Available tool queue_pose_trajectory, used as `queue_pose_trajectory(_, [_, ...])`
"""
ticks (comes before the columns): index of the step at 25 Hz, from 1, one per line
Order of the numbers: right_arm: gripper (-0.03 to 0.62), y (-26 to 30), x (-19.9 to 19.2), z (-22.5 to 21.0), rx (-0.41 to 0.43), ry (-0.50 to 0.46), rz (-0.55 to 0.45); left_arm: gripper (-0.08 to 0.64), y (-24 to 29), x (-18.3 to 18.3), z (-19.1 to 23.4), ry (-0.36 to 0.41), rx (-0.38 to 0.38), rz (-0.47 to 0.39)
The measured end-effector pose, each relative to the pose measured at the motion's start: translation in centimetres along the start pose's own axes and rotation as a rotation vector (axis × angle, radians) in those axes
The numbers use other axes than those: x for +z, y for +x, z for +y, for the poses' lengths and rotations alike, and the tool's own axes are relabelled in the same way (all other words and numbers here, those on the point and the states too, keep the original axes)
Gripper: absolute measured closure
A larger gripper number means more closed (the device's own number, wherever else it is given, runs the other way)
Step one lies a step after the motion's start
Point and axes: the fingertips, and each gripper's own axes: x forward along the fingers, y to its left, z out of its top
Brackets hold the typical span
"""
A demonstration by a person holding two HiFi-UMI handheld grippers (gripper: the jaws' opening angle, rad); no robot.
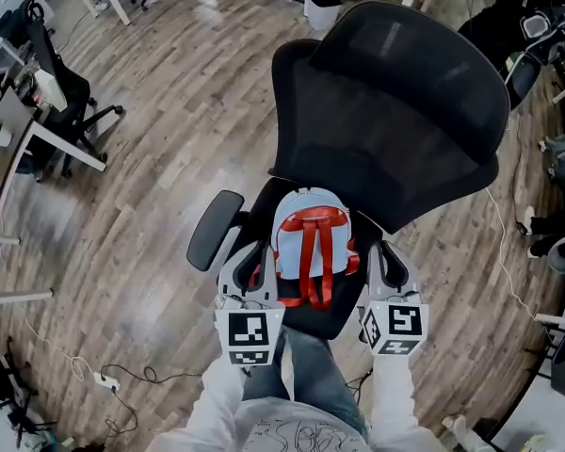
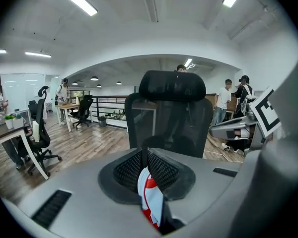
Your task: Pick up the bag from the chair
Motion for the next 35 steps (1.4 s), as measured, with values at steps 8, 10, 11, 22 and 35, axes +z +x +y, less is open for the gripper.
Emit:
queue_pose_trajectory(8, [0.529,5.9,-4.9,-1.3,0.117,-0.054,0.120,0.487,5.3,-5.4,-0.5,0.025,-0.019,0.092])
queue_pose_trajectory(10, [0.515,7.4,-5.8,-1.4,0.139,-0.061,0.144,0.473,6.7,-6.4,0.2,0.034,-0.026,0.108])
queue_pose_trajectory(11, [0.508,7.9,-6.4,-1.4,0.154,-0.067,0.159,0.464,7.2,-7.0,0.4,0.033,-0.029,0.121])
queue_pose_trajectory(22, [0.468,12.3,-12.8,-1.1,0.349,-0.154,0.270,0.389,12.2,-14.0,0.0,0.042,-0.177,0.216])
queue_pose_trajectory(35, [0.443,15.2,-17.6,-1.3,0.529,-0.130,0.364,0.379,15.1,-18.2,-0.5,0.015,-0.326,0.249])
